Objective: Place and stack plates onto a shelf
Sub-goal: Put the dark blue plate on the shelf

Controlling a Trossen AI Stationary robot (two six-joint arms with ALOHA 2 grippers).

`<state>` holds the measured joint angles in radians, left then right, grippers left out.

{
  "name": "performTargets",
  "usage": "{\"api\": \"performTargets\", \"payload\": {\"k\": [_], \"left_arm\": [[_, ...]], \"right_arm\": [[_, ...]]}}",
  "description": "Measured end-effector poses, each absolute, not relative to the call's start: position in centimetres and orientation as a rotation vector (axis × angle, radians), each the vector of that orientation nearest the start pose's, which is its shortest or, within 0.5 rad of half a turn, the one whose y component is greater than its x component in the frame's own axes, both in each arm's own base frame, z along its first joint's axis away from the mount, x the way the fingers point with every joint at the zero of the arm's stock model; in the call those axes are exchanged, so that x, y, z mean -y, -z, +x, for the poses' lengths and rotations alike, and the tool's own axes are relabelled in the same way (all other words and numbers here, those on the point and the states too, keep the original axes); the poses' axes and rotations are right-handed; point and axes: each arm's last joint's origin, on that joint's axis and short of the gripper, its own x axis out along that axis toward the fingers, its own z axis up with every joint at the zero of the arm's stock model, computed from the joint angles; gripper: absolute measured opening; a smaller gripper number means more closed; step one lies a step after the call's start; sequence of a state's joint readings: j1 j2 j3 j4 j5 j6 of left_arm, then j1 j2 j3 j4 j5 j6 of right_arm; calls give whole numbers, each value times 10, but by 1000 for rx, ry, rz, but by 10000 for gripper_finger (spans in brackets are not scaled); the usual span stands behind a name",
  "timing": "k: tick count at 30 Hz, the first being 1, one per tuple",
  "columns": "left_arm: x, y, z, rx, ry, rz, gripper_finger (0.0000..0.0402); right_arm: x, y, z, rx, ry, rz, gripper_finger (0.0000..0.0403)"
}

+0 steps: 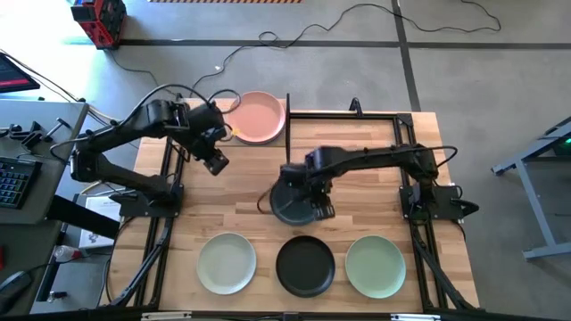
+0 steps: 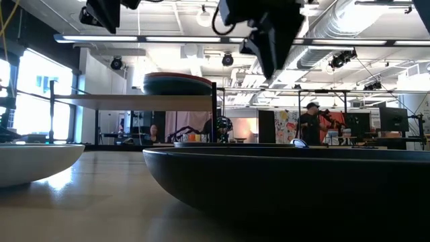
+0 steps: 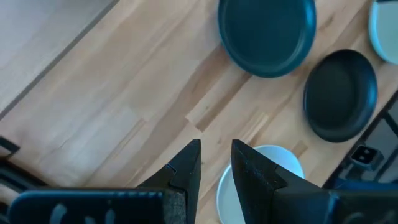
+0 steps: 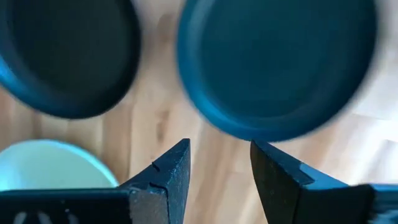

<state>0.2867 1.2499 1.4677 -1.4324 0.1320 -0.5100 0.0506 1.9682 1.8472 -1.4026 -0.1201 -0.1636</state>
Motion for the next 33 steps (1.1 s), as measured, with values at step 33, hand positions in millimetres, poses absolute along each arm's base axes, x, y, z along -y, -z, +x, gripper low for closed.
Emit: {"api": "performTargets", "payload": {"k": [33], "left_arm": [[7,-372,205,-1089,-609,-793,76]], "right_arm": [[-79,-191,382,-1298,-432,-326,146]]}}
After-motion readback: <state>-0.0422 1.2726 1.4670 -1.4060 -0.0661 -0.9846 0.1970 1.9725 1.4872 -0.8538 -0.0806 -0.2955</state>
